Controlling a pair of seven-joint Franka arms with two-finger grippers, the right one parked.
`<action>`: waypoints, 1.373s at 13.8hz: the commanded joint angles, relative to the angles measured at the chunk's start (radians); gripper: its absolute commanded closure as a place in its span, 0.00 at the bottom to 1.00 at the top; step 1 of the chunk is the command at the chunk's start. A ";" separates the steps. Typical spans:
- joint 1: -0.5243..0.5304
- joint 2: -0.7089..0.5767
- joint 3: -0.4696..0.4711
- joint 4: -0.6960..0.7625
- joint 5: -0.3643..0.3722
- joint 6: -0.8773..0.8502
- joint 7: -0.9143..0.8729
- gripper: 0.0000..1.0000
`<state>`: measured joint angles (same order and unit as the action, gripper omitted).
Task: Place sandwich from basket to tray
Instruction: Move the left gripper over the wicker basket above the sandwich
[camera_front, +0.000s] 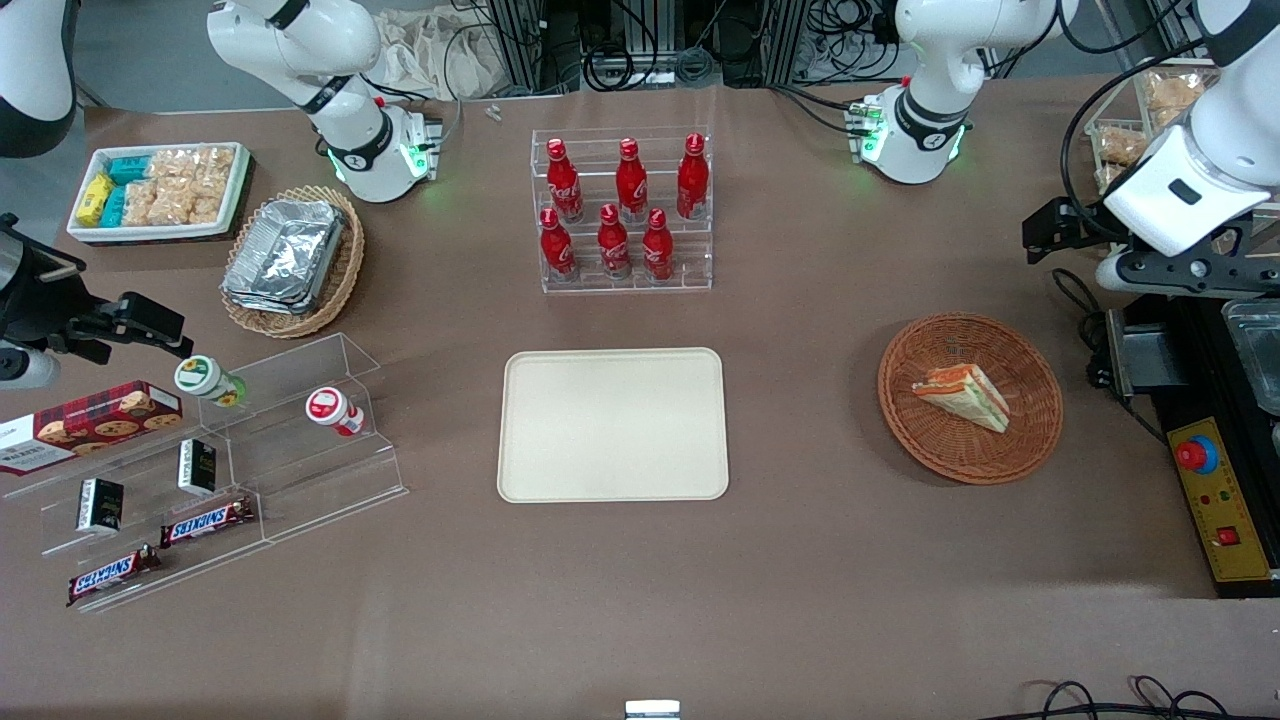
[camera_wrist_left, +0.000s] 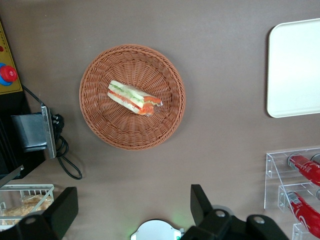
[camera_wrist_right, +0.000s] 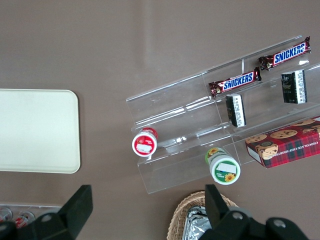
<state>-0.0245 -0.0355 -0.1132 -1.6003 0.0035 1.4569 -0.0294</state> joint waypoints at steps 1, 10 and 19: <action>-0.017 0.000 0.007 0.004 0.013 -0.003 -0.032 0.00; 0.044 0.089 0.079 0.014 -0.028 0.019 -0.105 0.00; 0.078 0.393 0.078 -0.094 -0.036 0.241 -0.846 0.00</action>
<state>0.0538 0.3129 -0.0318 -1.6616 -0.0424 1.6287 -0.7410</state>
